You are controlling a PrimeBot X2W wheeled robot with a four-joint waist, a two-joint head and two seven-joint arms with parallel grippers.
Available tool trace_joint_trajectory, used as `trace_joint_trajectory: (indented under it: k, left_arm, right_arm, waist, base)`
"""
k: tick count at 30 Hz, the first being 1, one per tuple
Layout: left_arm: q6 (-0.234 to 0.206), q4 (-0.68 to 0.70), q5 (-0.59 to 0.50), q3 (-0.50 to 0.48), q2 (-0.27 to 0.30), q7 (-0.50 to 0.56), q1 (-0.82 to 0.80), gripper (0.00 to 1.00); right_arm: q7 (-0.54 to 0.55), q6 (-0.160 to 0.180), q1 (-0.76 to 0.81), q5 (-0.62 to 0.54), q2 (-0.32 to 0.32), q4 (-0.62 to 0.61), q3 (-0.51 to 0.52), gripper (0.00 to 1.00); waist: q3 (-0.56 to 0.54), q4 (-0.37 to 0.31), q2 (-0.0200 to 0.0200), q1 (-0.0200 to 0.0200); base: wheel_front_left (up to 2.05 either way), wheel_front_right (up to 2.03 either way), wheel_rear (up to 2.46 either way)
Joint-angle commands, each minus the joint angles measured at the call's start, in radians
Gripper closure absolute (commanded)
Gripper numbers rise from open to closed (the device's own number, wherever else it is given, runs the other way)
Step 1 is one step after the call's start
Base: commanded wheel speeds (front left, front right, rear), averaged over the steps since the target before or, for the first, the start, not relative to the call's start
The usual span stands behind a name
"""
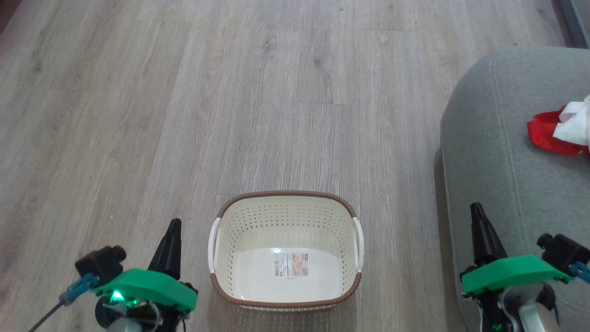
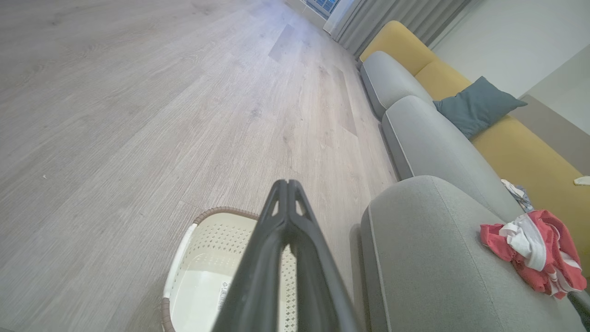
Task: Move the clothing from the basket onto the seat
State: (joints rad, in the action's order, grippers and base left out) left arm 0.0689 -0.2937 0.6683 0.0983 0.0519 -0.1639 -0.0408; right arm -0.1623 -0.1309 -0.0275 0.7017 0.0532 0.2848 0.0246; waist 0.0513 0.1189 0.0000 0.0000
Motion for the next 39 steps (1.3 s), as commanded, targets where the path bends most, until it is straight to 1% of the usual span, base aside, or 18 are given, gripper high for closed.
trace_joint_trajectory:
  k: [1,10,39]
  left_arm:
    - [0.011,0.036,0.016,-0.017,0.007,0.004,-0.048,1.0]
    - [0.016,0.038,0.124,-0.035,0.008,0.032,-0.05,1.0]
    - [0.032,0.042,0.42,-0.09,0.011,0.113,-0.055,1.0]
  right_arm:
    - [0.007,0.0,-0.04,0.018,0.006,-0.035,-0.001,1.0]
    - [0.035,0.0,-0.044,0.12,0.007,-0.035,0.007,1.0]
    - [0.117,0.0,-0.057,0.404,0.007,-0.037,0.032,1.0]
  waist:
    - [0.0,-0.001,0.0,0.0]
    - [-0.006,-0.014,0.0,0.0]
    - [-0.021,-0.051,0.0,0.0]
  base:
    - [0.0,0.0,0.0]
    - [0.0,0.0,0.0]
    - [0.0,0.0,0.0]
